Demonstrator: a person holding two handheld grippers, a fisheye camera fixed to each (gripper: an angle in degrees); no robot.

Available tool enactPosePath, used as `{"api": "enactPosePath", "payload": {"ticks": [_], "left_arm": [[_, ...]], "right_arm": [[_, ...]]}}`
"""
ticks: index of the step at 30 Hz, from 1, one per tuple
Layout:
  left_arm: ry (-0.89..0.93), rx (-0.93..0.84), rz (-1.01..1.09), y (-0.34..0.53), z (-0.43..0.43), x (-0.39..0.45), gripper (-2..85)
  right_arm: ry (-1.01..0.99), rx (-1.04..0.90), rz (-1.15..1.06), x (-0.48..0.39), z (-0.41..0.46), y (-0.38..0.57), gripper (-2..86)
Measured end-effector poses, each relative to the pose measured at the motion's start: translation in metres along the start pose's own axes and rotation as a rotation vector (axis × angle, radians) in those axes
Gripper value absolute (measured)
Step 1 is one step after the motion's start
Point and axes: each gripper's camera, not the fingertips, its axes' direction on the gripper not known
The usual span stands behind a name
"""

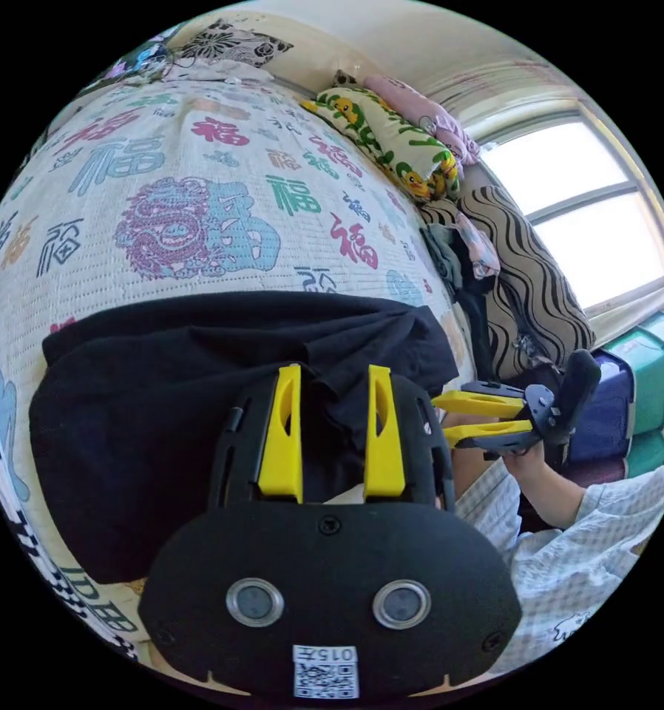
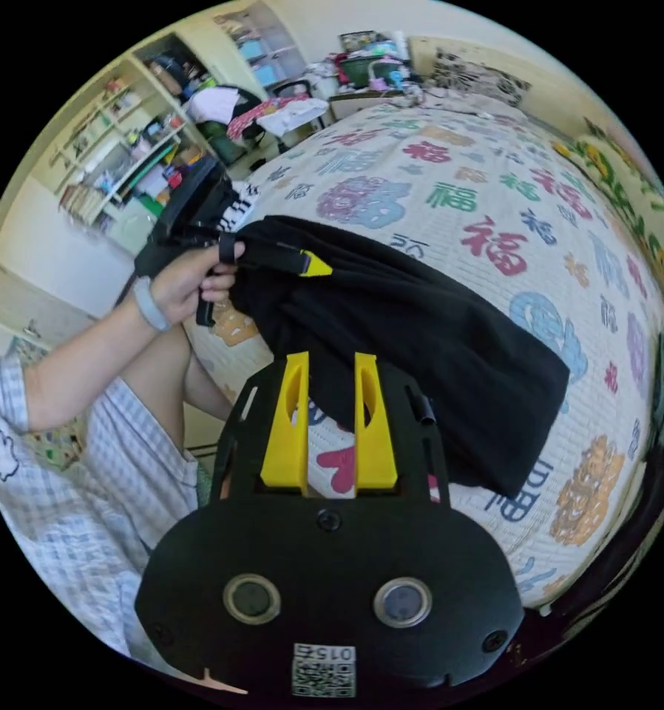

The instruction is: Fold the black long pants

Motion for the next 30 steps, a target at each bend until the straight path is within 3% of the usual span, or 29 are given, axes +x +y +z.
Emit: {"api": "enactPosePath", "payload": {"ticks": [5,10,15,19,22,24,30], "left_arm": [[0.035,-0.061,0.066,-0.017,0.001,0.001,14.4],[0.159,0.109,0.062,-0.029,-0.04,-0.012,13.2],[0.074,-0.101,0.008,-0.053,0.008,-0.042,15.9],[0.088,-0.105,-0.018,-0.059,0.03,-0.054,15.1],[0.066,-0.112,-0.01,-0.073,0.032,-0.055,8.8],[0.149,-0.157,-0.019,-0.086,0.035,-0.057,1.9],[0.172,-0.133,-0.008,-0.109,0.018,-0.059,-0.6]], "right_arm": [[0.125,-0.029,-0.078,-0.035,0.034,-0.031,8.9],[0.114,-0.121,-0.018,-0.027,0.056,-0.034,3.6],[-0.005,-0.012,0.14,-0.005,0.041,-0.028,1.4],[0.028,-0.029,0.099,-0.019,0.046,-0.026,2.2],[0.111,-0.062,0.019,-0.041,0.059,-0.027,5.7],[0.188,-0.121,-0.075,-0.061,0.073,-0.03,8.0],[0.344,-0.111,-0.208,-0.087,0.075,-0.018,2.1]]}}
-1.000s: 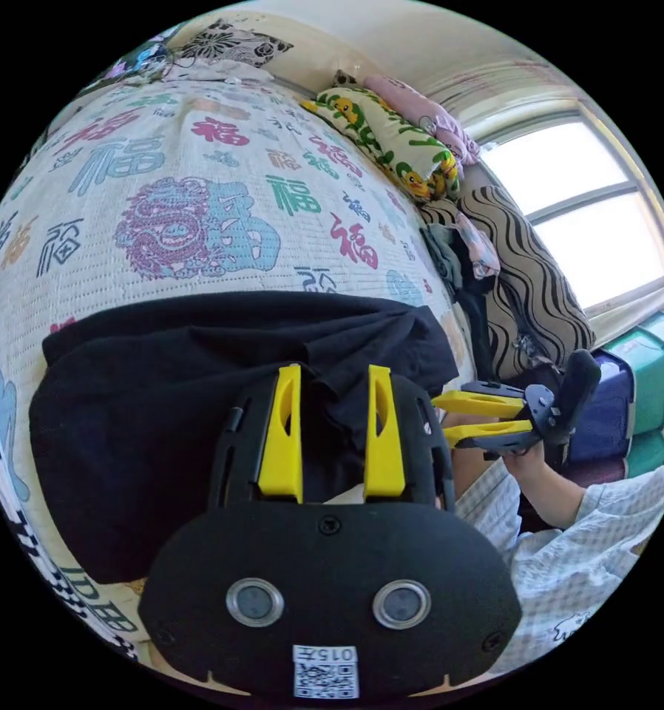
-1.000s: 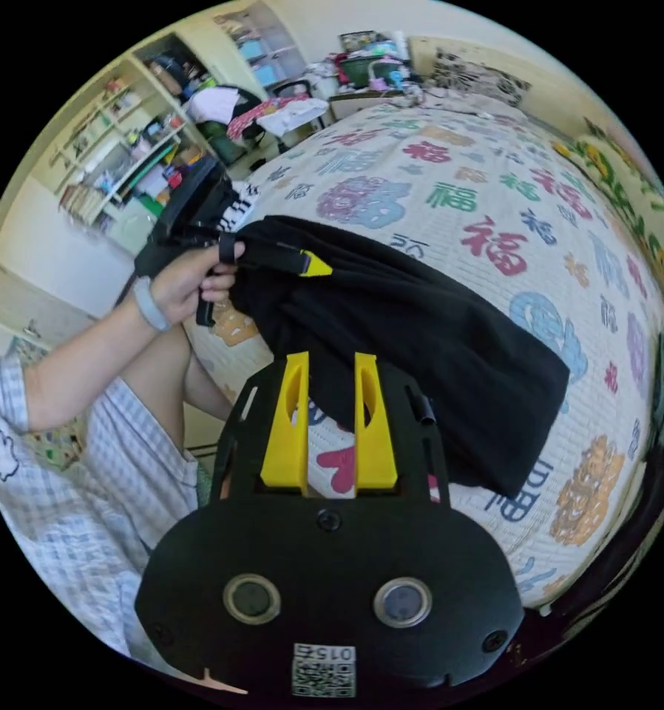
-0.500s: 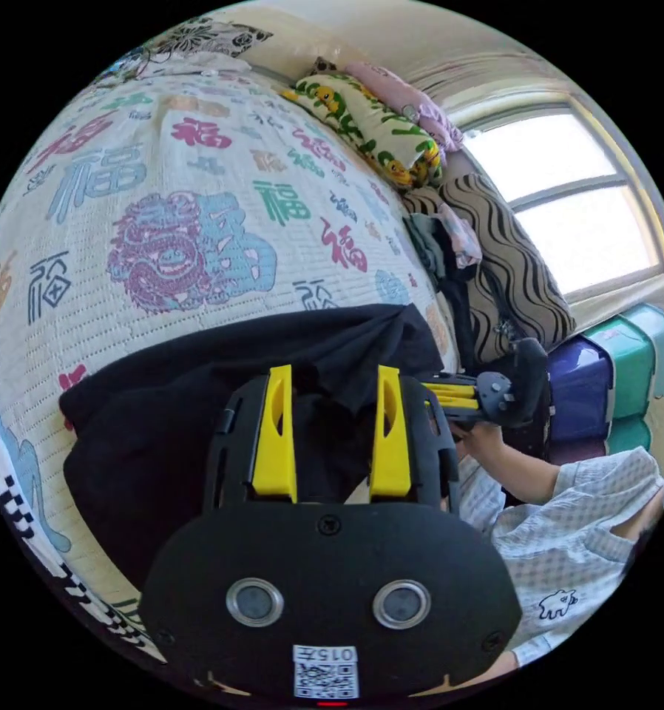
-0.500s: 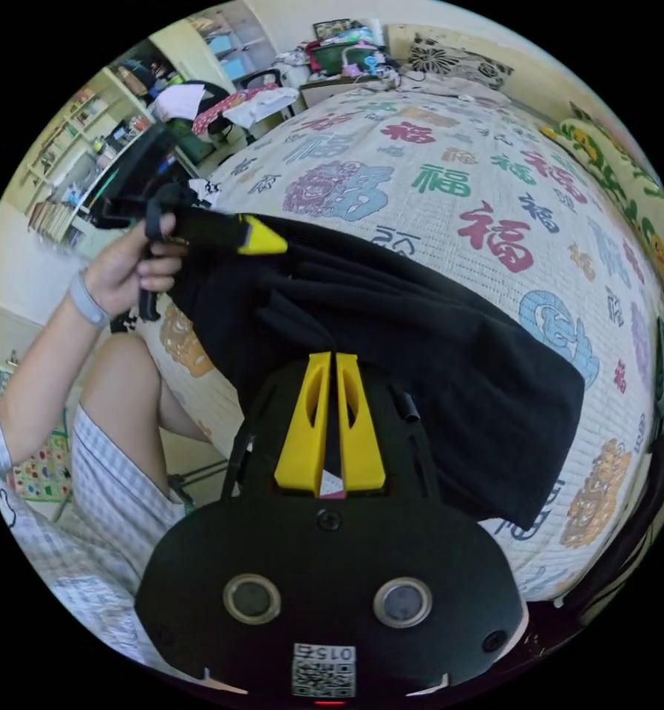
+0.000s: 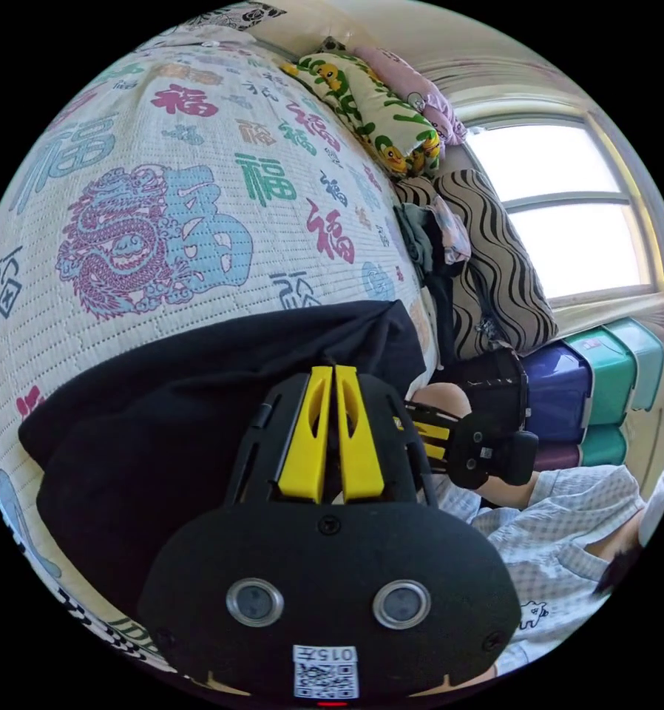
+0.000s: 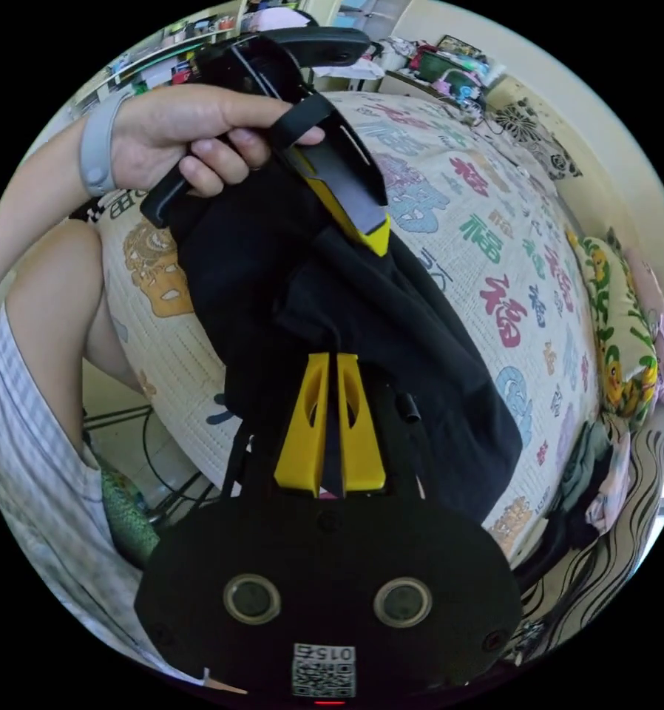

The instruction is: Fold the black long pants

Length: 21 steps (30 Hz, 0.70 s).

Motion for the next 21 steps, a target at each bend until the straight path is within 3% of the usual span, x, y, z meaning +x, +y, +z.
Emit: {"api": "enactPosePath", "payload": {"ticks": [6,13,17,21], "left_arm": [[0.121,0.085,-0.017,-0.014,-0.03,-0.013,-0.8],[0.192,0.138,-0.005,-0.022,-0.067,-0.022,-0.9],[0.125,0.181,-0.024,-0.002,-0.112,-0.042,-0.8],[-0.058,0.194,-0.146,0.023,-0.137,-0.087,-0.6]], "right_arm": [[-0.128,0.15,0.186,0.04,-0.036,0.025,0.4],[-0.232,0.248,0.22,0.065,-0.068,0.034,0.2],[-0.307,0.293,0.147,0.042,-0.072,0.012,0.3],[-0.455,0.226,0.092,0.016,-0.026,-0.021,1.0]]}}
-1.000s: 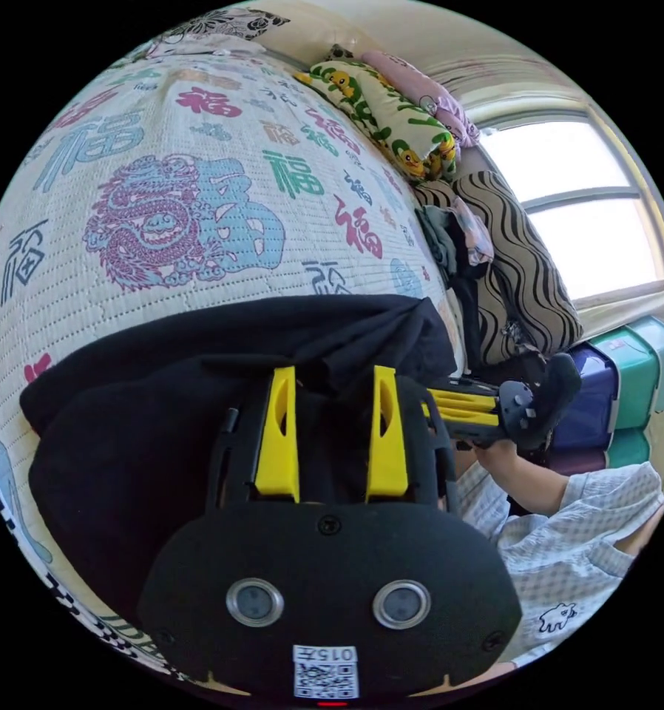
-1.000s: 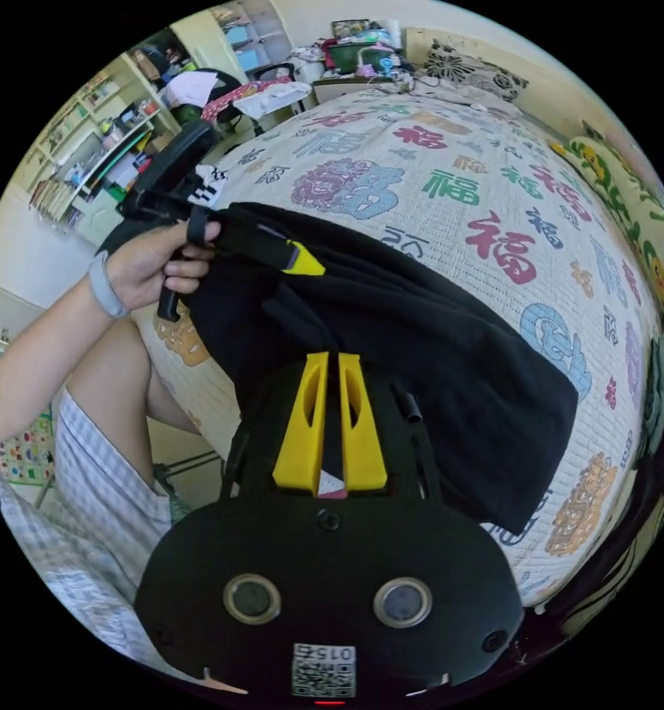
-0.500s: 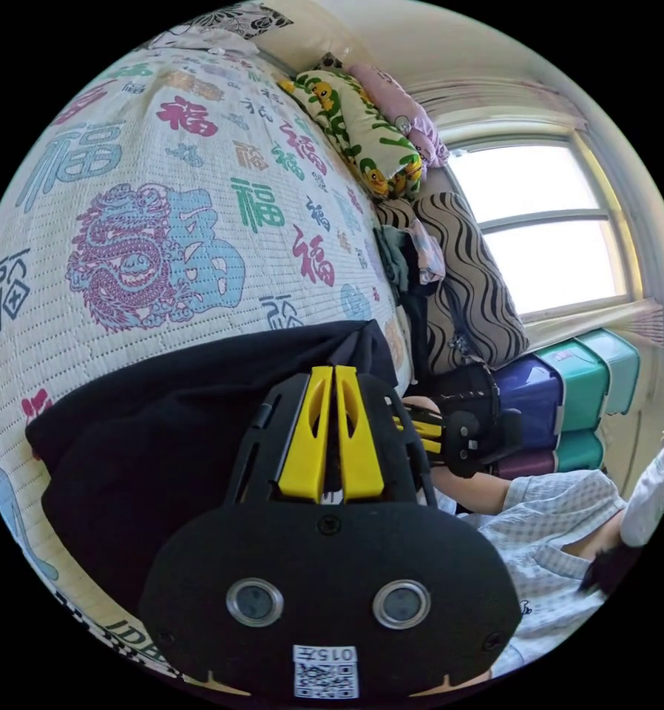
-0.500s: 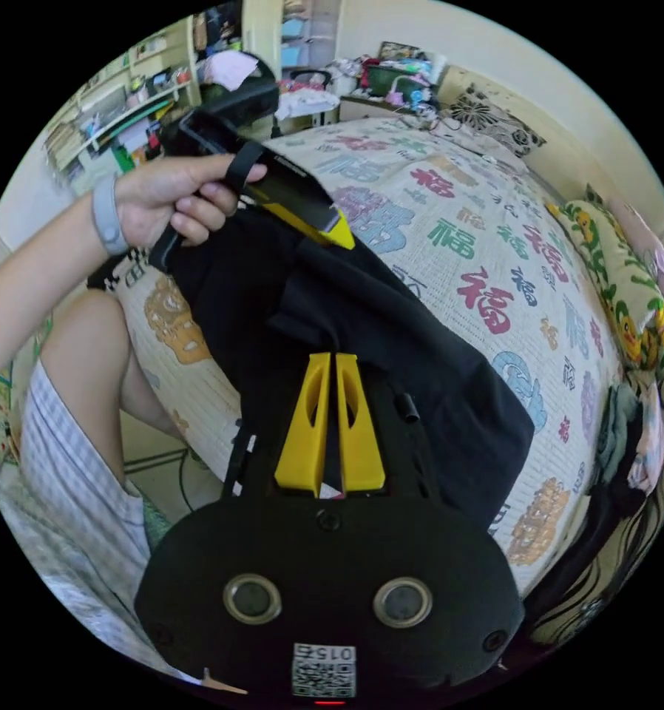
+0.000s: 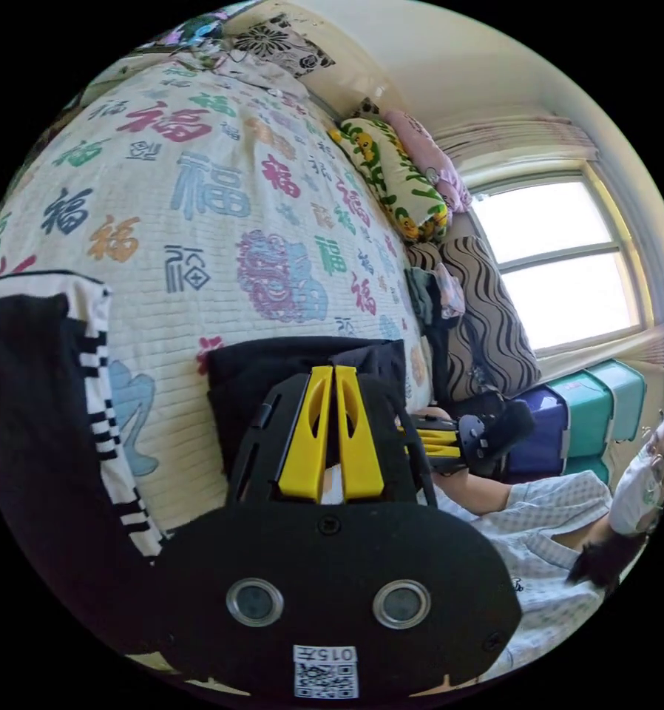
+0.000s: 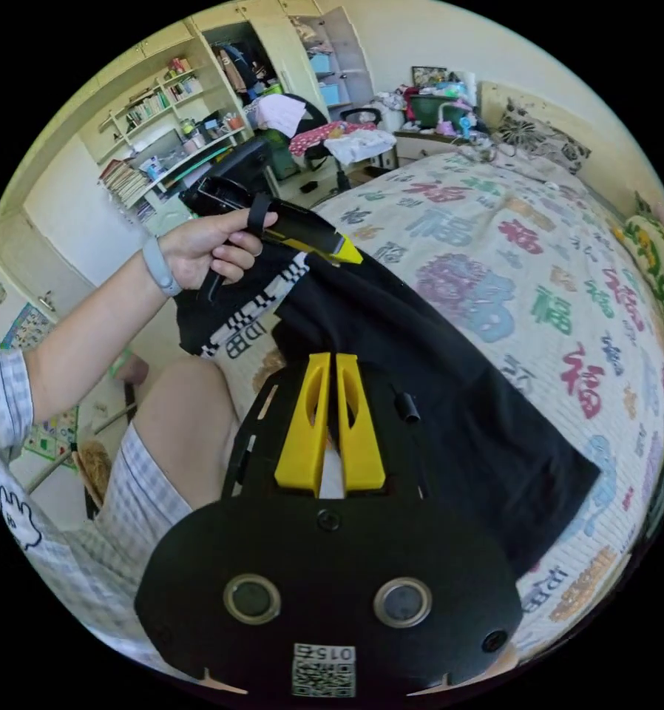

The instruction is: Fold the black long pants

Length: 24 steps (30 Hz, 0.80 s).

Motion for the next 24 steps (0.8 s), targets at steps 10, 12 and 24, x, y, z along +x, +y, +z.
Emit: {"api": "enactPosePath", "payload": {"ticks": [10,12,24], "left_arm": [[-0.248,0.082,0.04,0.033,0.015,-0.008,7.3],[-0.202,0.095,0.104,0.038,0.022,0.009,7.2],[-0.257,0.017,-0.018,0.008,0.123,-0.048,0.0]], "right_arm": [[-0.039,-0.014,0.138,0.081,-0.046,0.076,6.3],[-0.031,0.066,0.297,0.136,-0.092,0.124,6.3],[0.004,-0.107,0.742,0.301,-0.091,0.27,7.1]]}}
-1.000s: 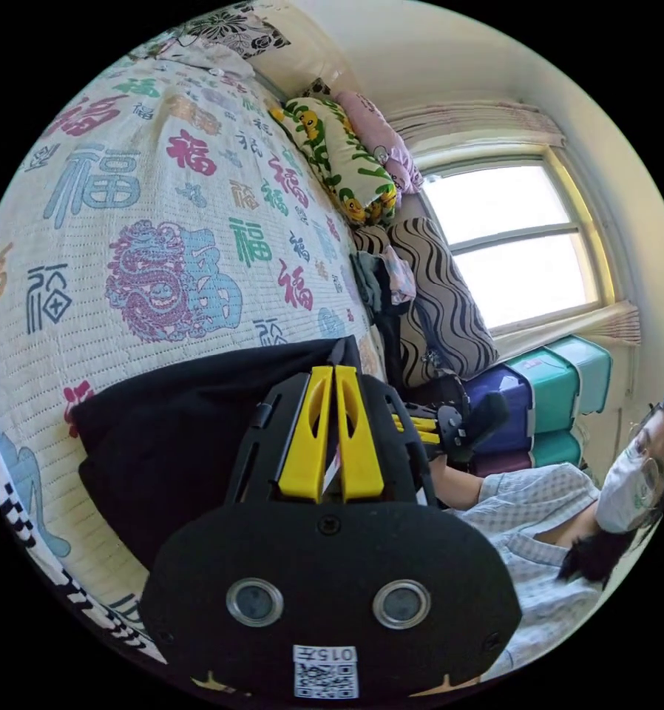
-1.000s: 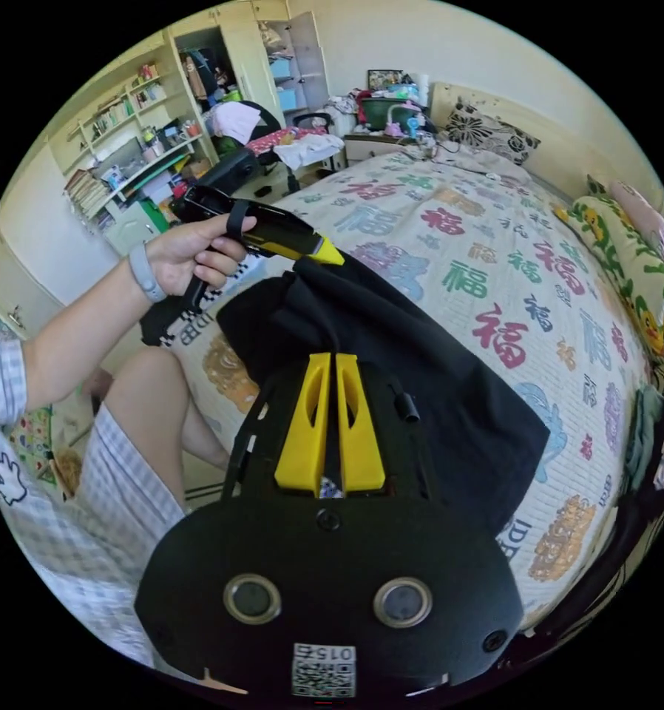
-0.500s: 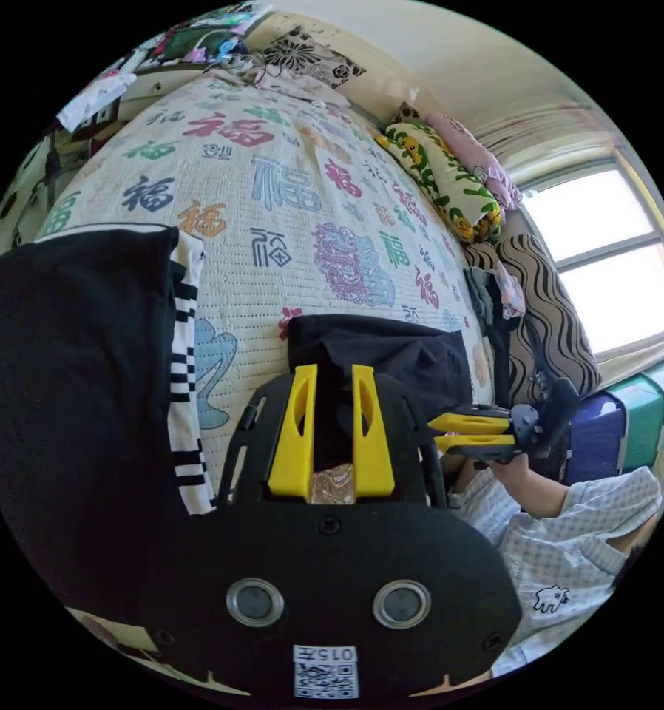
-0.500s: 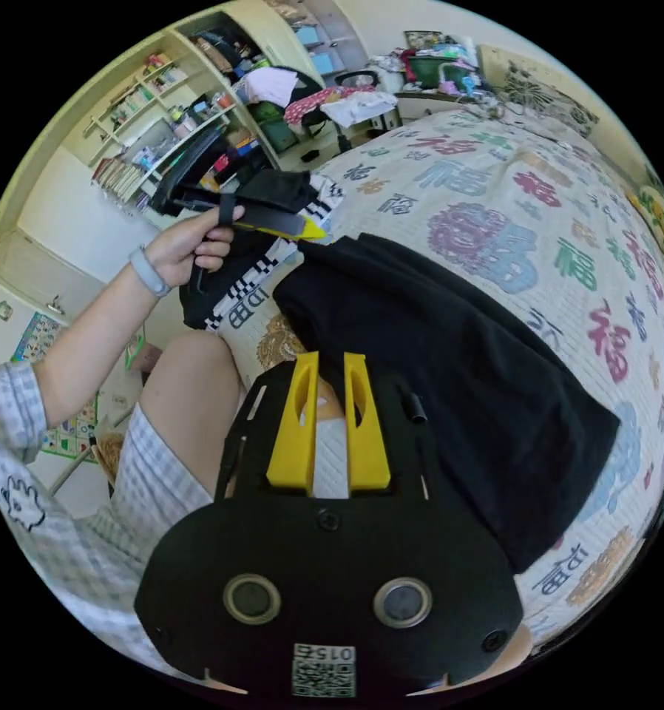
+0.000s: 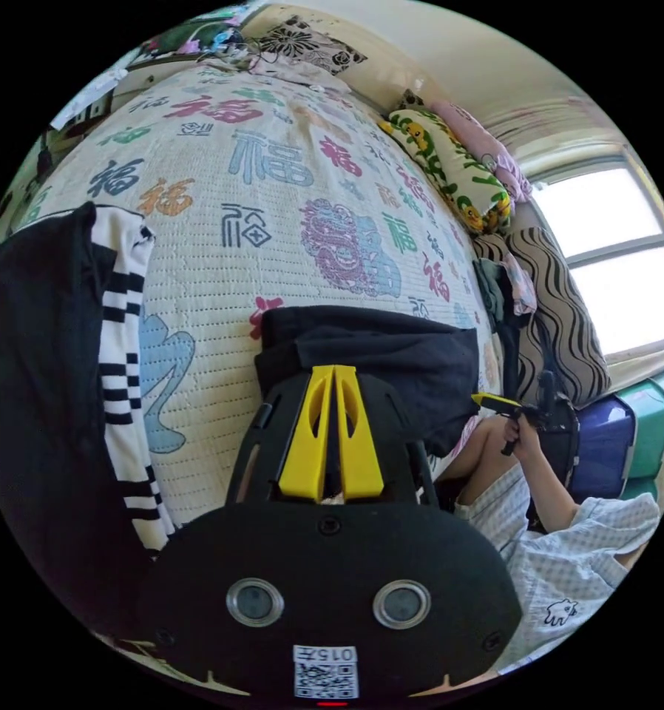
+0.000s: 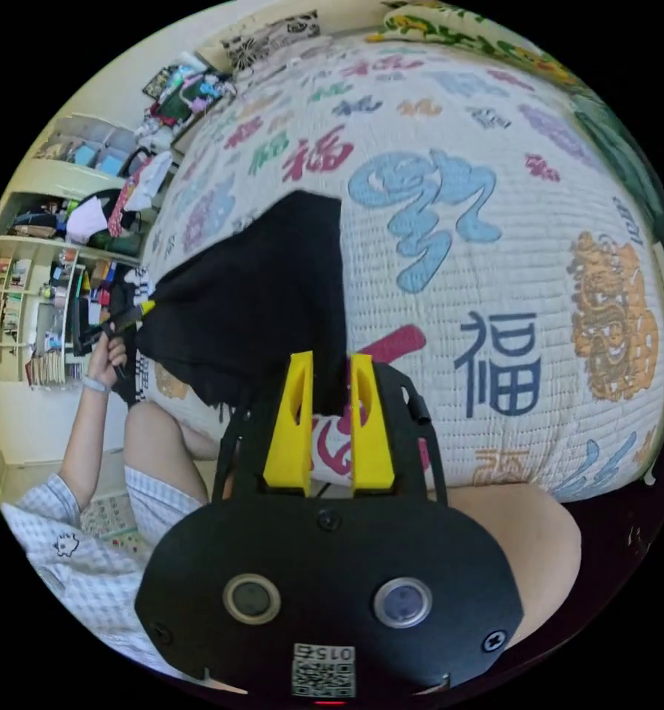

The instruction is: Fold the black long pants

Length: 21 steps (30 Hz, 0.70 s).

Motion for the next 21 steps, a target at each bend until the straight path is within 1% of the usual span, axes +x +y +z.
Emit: {"api": "enactPosePath", "payload": {"ticks": [1,4,6,10,12,14,16,18,19,21], "left_arm": [[-0.016,0.0,-0.001,0.001,0.0,-0.001,0.0],[-0.052,-0.017,0.018,0.007,-0.003,0.002,1.8],[0.017,-0.023,0.101,0.015,-0.005,0.019,4.6],[0.14,-0.051,0.214,0.006,0.019,0.064,8.4],[0.212,-0.088,0.239,-0.018,0.057,0.103,10.4],[0.224,-0.141,0.233,-0.04,0.094,0.134,11.5],[0.21,-0.155,0.257,-0.061,0.128,0.168,12.2],[0.151,-0.198,0.348,-0.087,0.173,0.216,12.9],[0.127,-0.225,0.374,-0.093,0.186,0.226,13.1],[0.041,-0.367,0.431,-0.115,0.241,0.254,13.8]], "right_arm": [[-0.003,0.009,-0.003,0.004,0.0,0.003,6.9],[-0.122,0.052,0.043,0.035,-0.01,0.014,6.7],[-0.195,0.072,0.058,0.058,-0.017,0.021,7.8],[-0.276,0.032,0.046,0.078,-0.013,0.027,10.6],[-0.279,0.043,0.041,0.085,-0.011,0.032,10.4],[-0.316,0.063,0.056,0.092,-0.01,0.035,9.5],[-0.367,0.081,0.082,0.101,-0.008,0.038,8.9],[-0.393,0.109,0.078,0.107,-0.011,0.045,8.1],[-0.396,0.118,0.077,0.108,-0.012,0.047,7.9],[-0.39,0.127,0.051,0.107,-0.015,0.053,7.2]]}}
